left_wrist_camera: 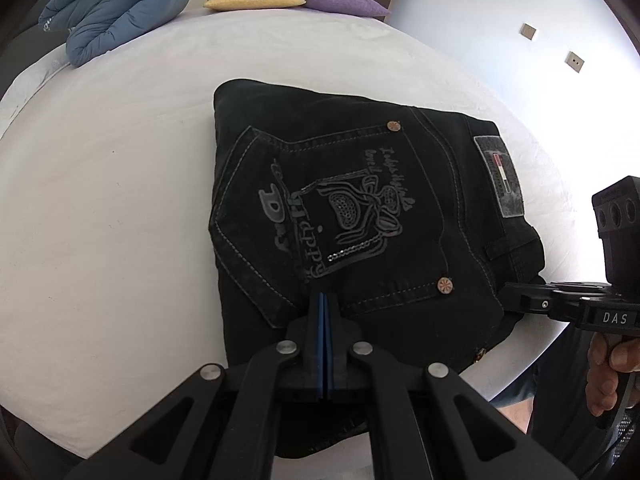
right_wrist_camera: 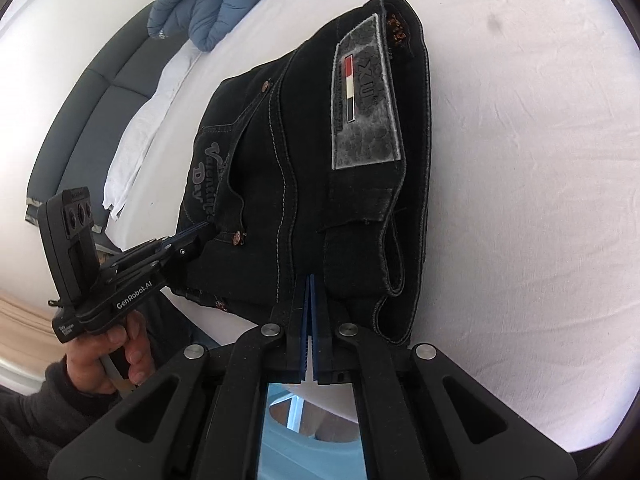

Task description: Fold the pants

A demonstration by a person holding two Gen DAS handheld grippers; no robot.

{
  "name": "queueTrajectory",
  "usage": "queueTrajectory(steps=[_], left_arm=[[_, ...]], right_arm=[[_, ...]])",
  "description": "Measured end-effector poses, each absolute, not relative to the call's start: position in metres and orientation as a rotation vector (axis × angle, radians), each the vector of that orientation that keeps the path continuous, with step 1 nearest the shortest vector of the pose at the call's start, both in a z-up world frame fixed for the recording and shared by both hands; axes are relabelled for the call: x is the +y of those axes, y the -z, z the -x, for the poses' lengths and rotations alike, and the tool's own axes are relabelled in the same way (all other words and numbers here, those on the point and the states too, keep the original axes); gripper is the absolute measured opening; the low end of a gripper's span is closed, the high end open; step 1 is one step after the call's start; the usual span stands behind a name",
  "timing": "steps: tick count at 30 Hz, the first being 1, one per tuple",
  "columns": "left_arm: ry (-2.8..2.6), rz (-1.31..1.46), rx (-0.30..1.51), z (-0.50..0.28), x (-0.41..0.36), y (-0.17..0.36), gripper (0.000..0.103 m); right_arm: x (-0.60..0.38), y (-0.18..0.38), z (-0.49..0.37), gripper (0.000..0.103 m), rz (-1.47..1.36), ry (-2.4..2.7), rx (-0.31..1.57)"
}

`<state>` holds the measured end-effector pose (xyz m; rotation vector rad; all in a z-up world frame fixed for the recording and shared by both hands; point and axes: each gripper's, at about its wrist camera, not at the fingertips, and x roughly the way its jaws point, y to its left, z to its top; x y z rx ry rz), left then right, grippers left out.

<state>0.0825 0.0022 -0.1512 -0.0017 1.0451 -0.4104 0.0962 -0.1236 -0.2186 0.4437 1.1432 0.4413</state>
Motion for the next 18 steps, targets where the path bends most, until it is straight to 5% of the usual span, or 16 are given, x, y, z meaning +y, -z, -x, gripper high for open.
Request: queueTrajectory(steps=[7, 9, 10, 11, 13, 14, 18], left_arm=[[0.421, 0.033, 1.037, -0.079, 0.011, 0.137, 0.001], [0.420, 0.067, 1.034, -0.077, 0.021, 0.124, 0.019], [0.421, 0.093, 1.015, -0.075, 0.026, 0.116, 0.049], [0.397, 0.113, 0.977, -0.073, 0.034, 0.105, 0.084], [0.328, 0.137, 0.869, -0.071, 0.052, 0.083, 0.103], [0.319, 0.149, 0.857, -0.075, 0.058, 0.079, 0.103], [0.323, 0.197, 0.962, -0.115, 0.078, 0.094, 0.103]], right_arm=[[-0.135, 0.201, -0.087, 0.004, -0.520, -0.452, 1.117], [-0.142, 0.183, -0.085, 0.007, -0.539, -0.459, 1.082], [-0.147, 0.175, -0.083, 0.008, -0.540, -0.465, 1.056], [-0.152, 0.164, -0.082, 0.017, -0.532, -0.472, 1.018], [-0.162, 0.153, -0.085, 0.059, -0.532, -0.474, 0.986], [-0.169, 0.150, -0.088, 0.096, -0.553, -0.449, 0.972], [-0.204, 0.164, -0.115, 0.098, -0.642, -0.329, 0.981]])
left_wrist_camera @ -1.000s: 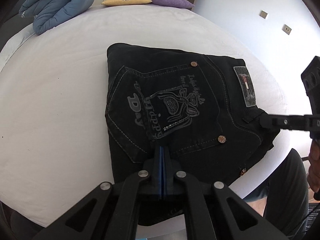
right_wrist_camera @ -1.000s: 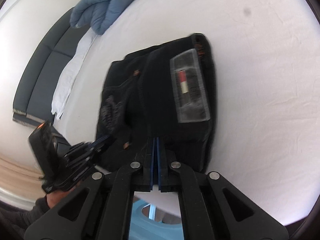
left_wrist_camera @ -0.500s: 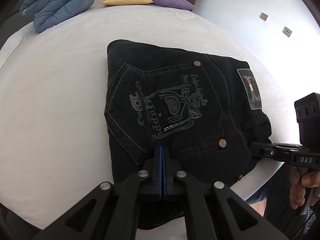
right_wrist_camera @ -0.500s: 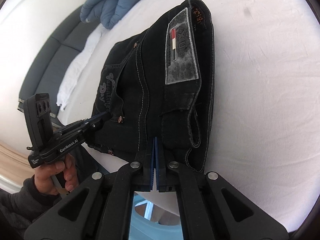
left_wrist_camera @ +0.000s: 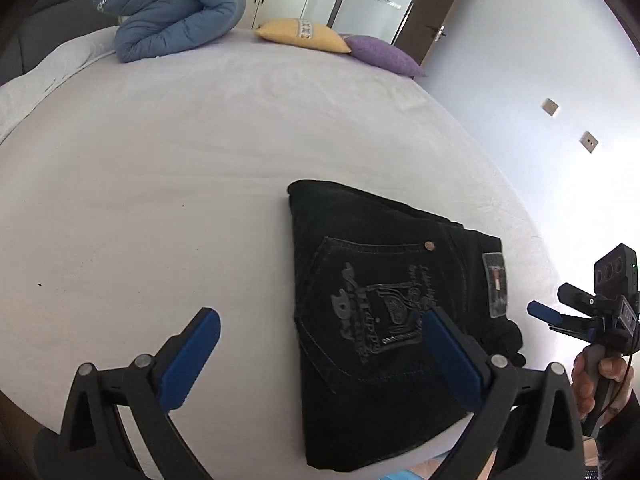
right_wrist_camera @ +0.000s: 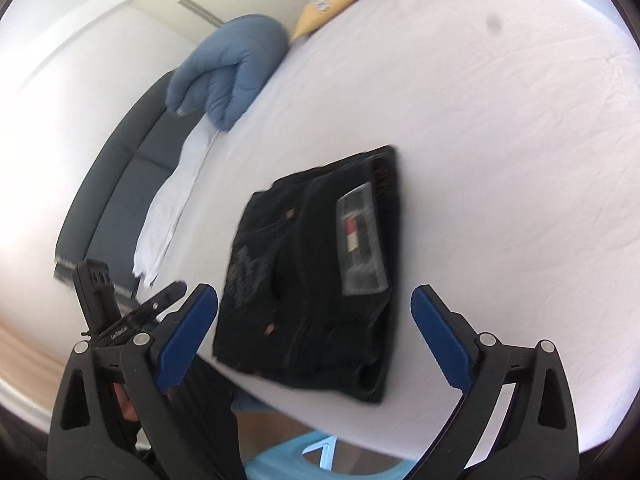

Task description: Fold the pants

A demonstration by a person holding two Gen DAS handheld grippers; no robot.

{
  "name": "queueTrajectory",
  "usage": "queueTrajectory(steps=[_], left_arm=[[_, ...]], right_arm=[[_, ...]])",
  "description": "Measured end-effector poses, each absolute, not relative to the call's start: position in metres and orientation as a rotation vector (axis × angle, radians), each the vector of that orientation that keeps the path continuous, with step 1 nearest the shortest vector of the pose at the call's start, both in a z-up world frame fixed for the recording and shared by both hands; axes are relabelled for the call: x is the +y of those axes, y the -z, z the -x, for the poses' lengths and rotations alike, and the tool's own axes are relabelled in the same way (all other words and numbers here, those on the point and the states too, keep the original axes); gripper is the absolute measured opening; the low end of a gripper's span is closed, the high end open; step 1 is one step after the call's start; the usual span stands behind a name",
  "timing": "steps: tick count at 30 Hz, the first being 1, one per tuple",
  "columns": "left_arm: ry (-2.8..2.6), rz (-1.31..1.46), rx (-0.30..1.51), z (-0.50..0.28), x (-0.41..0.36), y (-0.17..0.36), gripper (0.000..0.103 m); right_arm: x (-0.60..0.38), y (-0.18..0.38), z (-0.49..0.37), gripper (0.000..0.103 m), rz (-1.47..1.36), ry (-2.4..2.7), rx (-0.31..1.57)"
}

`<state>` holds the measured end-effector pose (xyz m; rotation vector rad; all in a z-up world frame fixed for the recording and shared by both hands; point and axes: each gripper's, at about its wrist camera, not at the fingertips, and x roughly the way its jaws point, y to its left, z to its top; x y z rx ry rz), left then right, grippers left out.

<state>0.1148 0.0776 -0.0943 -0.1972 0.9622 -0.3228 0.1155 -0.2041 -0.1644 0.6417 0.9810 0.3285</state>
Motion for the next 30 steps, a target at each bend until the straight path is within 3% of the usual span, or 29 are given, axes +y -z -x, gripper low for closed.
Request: queueTrajectory(steps=[2, 3, 6, 12, 15, 16, 19, 23, 26, 30], left_arm=[[0.334, 0.220, 1.046, -0.133, 0.083, 0.110, 0.099], [0.360, 0.241, 1.088, -0.142, 0.083, 0.117, 0.099], [0.394, 0.235, 1.158, -0.158, 0.078, 0.130, 0.097], [0.435, 0.224, 1.254, -0.175, 0.063, 0.155, 0.097], [0.465, 0.180, 1.258, -0.176, 0.049, 0.155, 0.078], [0.476, 0.173, 1.262, -0.176, 0.044, 0.154, 0.066], [0.463, 0.146, 1.278, -0.179, 0.035, 0.151, 0.056], [0.458, 0.134, 1.260, -0.177, 0.032, 0.140, 0.031], [0.455, 0.154, 1.246, -0.175, 0.033, 0.131, 0.023], [0.468, 0.163, 1.190, -0.177, 0.035, 0.105, 0.021]], right_arm=[[-0.218, 0.181, -0.132, 0.093, -0.738, -0.313, 1.021], [-0.222, 0.189, -0.139, 0.081, -0.776, -0.328, 1.042], [-0.218, 0.205, -0.156, 0.065, -0.753, -0.303, 1.121], [-0.193, 0.221, -0.182, 0.050, -0.729, -0.326, 1.198], [-0.175, 0.226, -0.192, 0.042, -0.673, -0.329, 1.231], [-0.172, 0.225, -0.195, 0.039, -0.651, -0.326, 1.236], [-0.156, 0.221, -0.200, 0.031, -0.592, -0.309, 1.237], [-0.146, 0.202, -0.193, 0.020, -0.453, -0.294, 1.192], [-0.142, 0.188, -0.187, 0.016, -0.423, -0.295, 1.157], [-0.143, 0.161, -0.185, 0.015, -0.413, -0.332, 1.101]])
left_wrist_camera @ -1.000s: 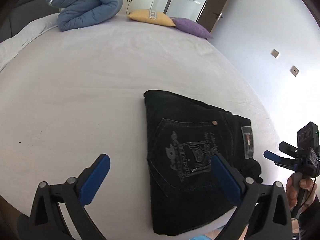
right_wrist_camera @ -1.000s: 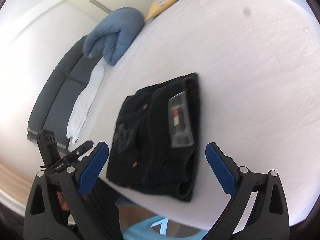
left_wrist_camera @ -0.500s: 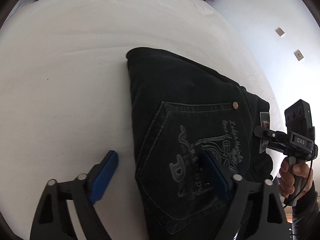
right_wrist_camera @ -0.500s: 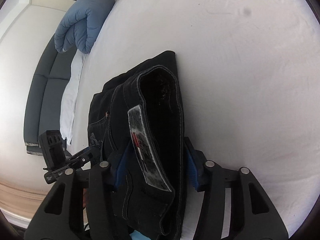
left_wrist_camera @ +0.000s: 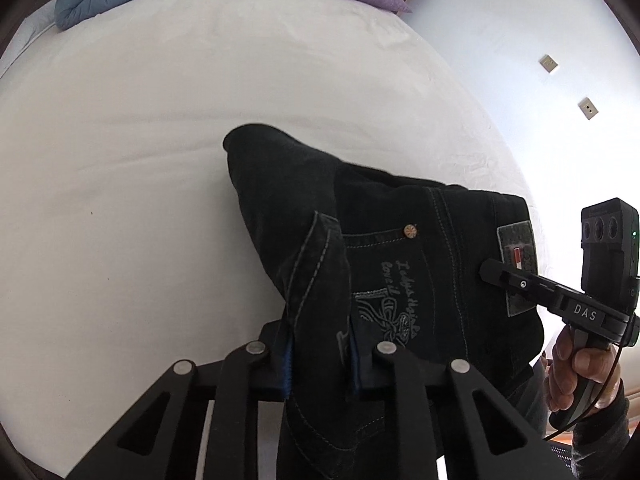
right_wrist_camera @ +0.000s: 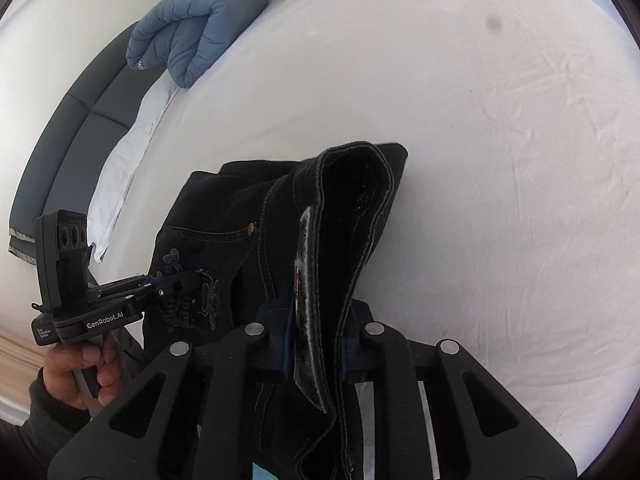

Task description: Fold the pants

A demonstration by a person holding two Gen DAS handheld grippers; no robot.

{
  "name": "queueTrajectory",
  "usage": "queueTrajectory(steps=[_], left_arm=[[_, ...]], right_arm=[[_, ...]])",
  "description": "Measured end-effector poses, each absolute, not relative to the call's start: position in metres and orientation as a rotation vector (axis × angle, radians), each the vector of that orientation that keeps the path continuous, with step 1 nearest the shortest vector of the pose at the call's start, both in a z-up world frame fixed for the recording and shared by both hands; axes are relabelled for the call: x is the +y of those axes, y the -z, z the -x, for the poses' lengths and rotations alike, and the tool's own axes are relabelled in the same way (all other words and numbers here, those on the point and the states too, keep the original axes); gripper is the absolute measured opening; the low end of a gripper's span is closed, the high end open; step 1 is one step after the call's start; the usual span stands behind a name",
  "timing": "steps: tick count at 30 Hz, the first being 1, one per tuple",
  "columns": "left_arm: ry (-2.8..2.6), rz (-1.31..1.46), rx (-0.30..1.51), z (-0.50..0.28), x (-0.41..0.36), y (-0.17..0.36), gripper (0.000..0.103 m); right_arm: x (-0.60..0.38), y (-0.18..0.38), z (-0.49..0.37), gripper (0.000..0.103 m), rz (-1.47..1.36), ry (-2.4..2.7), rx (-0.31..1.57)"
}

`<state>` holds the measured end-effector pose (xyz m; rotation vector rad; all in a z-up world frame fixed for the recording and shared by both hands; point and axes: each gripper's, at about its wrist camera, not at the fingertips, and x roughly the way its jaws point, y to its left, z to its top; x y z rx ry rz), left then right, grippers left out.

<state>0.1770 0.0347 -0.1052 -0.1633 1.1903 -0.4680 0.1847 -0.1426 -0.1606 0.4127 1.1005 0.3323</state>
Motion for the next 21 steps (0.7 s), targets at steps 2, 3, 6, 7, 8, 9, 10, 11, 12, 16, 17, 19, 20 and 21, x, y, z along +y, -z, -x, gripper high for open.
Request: queueTrajectory(steps=[2, 3, 6, 7, 8, 9, 10, 11, 12, 16, 17, 19, 20, 21], left_arm=[[0.476, 0.173, 1.163, -0.184, 0.036, 0.091, 0.021], [0.479, 0.180, 1.149, -0.192, 0.036, 0.084, 0.021], [0.488, 0.169, 1.104, -0.216, 0.031, 0.067, 0.021], [0.489, 0.154, 1.094, -0.225, 0.027, 0.063, 0.021], [0.489, 0.141, 1.091, -0.233, 0.024, 0.062, 0.022], [0.488, 0.133, 1.089, -0.243, 0.020, 0.062, 0.022], [0.487, 0.135, 1.091, -0.254, 0.016, 0.066, 0.022], [0.485, 0.137, 1.095, -0.262, 0.014, 0.070, 0.022], [0.483, 0.140, 1.101, -0.272, 0.014, 0.074, 0.022], [0.467, 0.152, 1.155, -0.304, 0.010, 0.112, 0.023], [0.457, 0.152, 1.172, -0.309, 0.007, 0.122, 0.027], [0.439, 0.143, 1.176, -0.313, 0.007, 0.135, 0.038], [0.425, 0.139, 1.176, -0.312, 0.008, 0.139, 0.047], [0.411, 0.137, 1.173, -0.311, 0.011, 0.143, 0.051]], right_arm=[[-0.146, 0.148, -0.190, 0.015, -0.410, -0.340, 1.077], [-0.151, 0.142, -0.196, 0.015, -0.421, -0.343, 1.065], [-0.166, 0.127, -0.219, 0.015, -0.447, -0.347, 1.028], [-0.170, 0.124, -0.227, 0.015, -0.452, -0.350, 1.023], [-0.175, 0.122, -0.240, 0.015, -0.463, -0.349, 1.022], [-0.181, 0.122, -0.251, 0.015, -0.473, -0.346, 1.024], [-0.186, 0.124, -0.261, 0.015, -0.483, -0.341, 1.025], [-0.196, 0.124, -0.269, 0.015, -0.493, -0.338, 1.024], [-0.201, 0.129, -0.280, 0.015, -0.508, -0.332, 1.029], [-0.224, 0.156, -0.311, 0.015, -0.526, -0.305, 1.068], [-0.229, 0.167, -0.316, 0.018, -0.524, -0.285, 1.095], [-0.239, 0.185, -0.319, 0.022, -0.522, -0.245, 1.125], [-0.243, 0.191, -0.317, 0.026, -0.535, -0.245, 1.122], [-0.250, 0.196, -0.314, 0.030, -0.573, -0.259, 1.109]])
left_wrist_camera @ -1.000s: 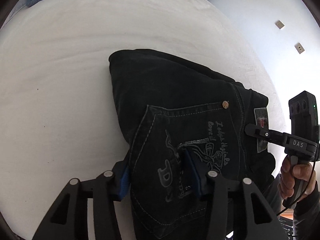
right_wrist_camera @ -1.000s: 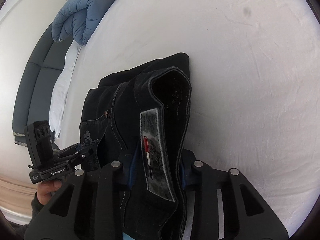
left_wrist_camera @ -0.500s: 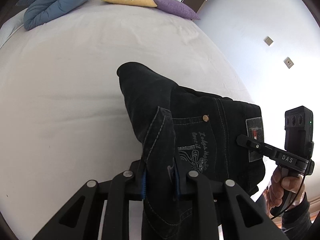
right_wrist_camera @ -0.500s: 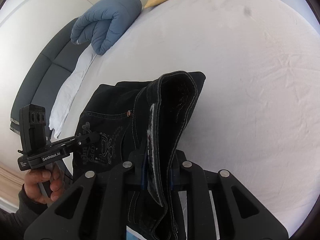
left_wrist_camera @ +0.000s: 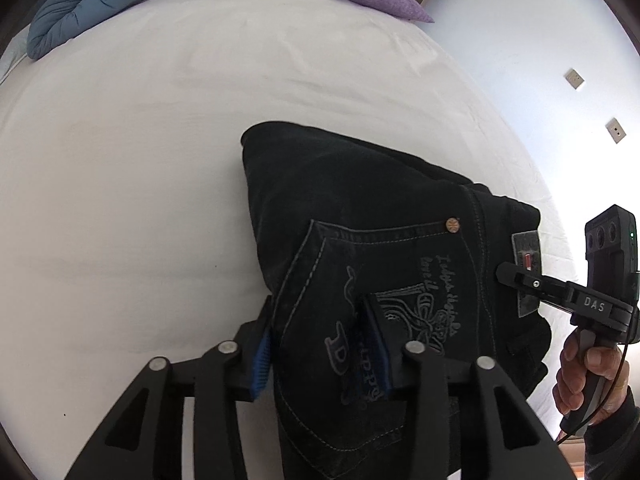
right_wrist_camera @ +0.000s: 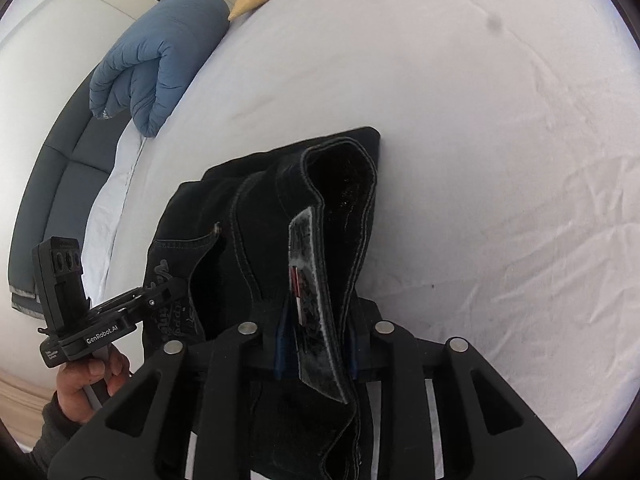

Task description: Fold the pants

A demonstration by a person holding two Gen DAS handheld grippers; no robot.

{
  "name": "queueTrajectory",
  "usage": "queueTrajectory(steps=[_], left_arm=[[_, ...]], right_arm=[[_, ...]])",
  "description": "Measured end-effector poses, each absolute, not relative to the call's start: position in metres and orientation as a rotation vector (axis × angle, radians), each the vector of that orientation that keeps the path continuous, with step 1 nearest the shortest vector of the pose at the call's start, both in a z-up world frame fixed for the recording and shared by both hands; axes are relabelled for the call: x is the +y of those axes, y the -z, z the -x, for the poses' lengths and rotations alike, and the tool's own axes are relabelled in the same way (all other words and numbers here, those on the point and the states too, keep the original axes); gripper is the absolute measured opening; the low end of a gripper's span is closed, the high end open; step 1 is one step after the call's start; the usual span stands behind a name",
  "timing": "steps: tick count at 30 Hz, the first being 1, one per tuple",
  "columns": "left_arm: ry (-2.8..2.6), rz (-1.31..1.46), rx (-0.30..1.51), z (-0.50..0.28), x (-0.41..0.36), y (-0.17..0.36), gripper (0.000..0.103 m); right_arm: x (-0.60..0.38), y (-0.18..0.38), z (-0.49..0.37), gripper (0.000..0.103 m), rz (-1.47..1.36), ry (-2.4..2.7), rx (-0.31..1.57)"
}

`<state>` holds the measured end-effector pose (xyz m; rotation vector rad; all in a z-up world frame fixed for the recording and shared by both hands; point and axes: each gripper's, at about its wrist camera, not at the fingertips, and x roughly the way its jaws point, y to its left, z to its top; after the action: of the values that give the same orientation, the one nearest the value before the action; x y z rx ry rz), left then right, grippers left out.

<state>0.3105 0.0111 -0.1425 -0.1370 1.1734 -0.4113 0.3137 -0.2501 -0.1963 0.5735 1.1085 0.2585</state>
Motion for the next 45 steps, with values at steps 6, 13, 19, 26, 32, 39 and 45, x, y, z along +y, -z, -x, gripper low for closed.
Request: queueTrajectory(steps=[6, 13, 19, 26, 32, 39, 45], left_arm=[[0.376, 0.159, 1.132, -0.293, 0.029, 0.139, 0.069], [0.293, 0.081, 0.950, -0.222, 0.050, 0.089, 0.103], [0.150, -0.050, 0.701, -0.135, 0.056, 0.030, 0.103], [0.023, -0.128, 0.482, -0.064, 0.042, -0.043, 0.103], [-0.022, -0.064, 0.520, -0.037, 0.055, -0.071, 0.103], [-0.033, 0.041, 0.734, -0.041, 0.062, -0.067, 0.103], [-0.001, -0.006, 0.767, -0.031, 0.045, -0.055, 0.103]], right_arm=[[-0.272, 0.195, -0.291, 0.049, -0.658, -0.249, 1.057], [-0.260, 0.135, -0.220, 0.052, -0.501, -0.089, 0.923], [-0.215, 0.055, -0.133, 0.063, -0.216, 0.047, 0.719], [-0.167, -0.014, -0.048, 0.086, -0.107, 0.165, 0.492], [-0.148, -0.052, -0.002, 0.089, -0.121, 0.122, 0.476], [-0.131, -0.087, 0.038, 0.089, -0.135, 0.115, 0.494], [-0.108, -0.100, 0.059, 0.089, -0.071, 0.105, 0.578]])
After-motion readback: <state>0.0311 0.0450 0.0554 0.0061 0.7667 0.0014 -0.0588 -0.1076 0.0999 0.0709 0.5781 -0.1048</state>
